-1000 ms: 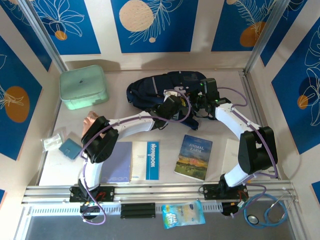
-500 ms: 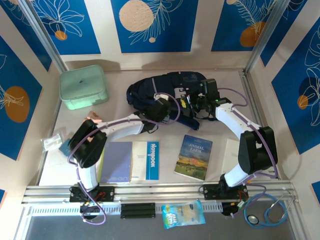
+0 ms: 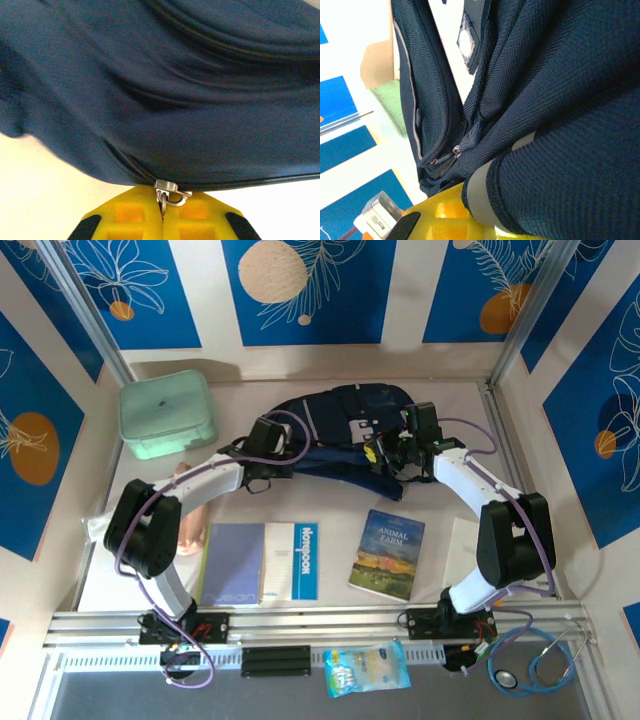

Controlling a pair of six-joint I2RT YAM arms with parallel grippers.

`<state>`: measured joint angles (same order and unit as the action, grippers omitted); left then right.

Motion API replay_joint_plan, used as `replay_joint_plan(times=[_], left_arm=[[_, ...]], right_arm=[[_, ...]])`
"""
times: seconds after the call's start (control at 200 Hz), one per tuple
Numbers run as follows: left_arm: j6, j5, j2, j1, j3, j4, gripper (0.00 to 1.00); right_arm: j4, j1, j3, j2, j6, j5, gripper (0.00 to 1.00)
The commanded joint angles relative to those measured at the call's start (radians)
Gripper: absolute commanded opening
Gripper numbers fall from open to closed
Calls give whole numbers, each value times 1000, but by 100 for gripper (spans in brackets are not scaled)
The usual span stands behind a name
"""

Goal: Pack the student bag
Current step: Unzip the student bag at the top-center of the table.

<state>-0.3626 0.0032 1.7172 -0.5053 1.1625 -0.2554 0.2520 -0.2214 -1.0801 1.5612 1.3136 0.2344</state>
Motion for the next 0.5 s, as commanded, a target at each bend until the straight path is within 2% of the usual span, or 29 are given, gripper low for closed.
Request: replay_joint_plan(times=[0.0, 0.165, 0.32, 0.495], left_arm=[[66, 13, -43, 58, -26, -69, 0], [111, 39, -63, 58, -16, -97, 0], [139, 85, -81, 46, -31, -147, 0], [155, 105, -69, -32, -46, -169, 0]], right_arm=[[21, 31, -7, -25, -101, 11, 0], [-26, 47, -19, 3, -240, 66, 0], [-54, 82, -51, 37, -383, 35, 0], [-79, 127, -106, 131, -455, 64, 0]])
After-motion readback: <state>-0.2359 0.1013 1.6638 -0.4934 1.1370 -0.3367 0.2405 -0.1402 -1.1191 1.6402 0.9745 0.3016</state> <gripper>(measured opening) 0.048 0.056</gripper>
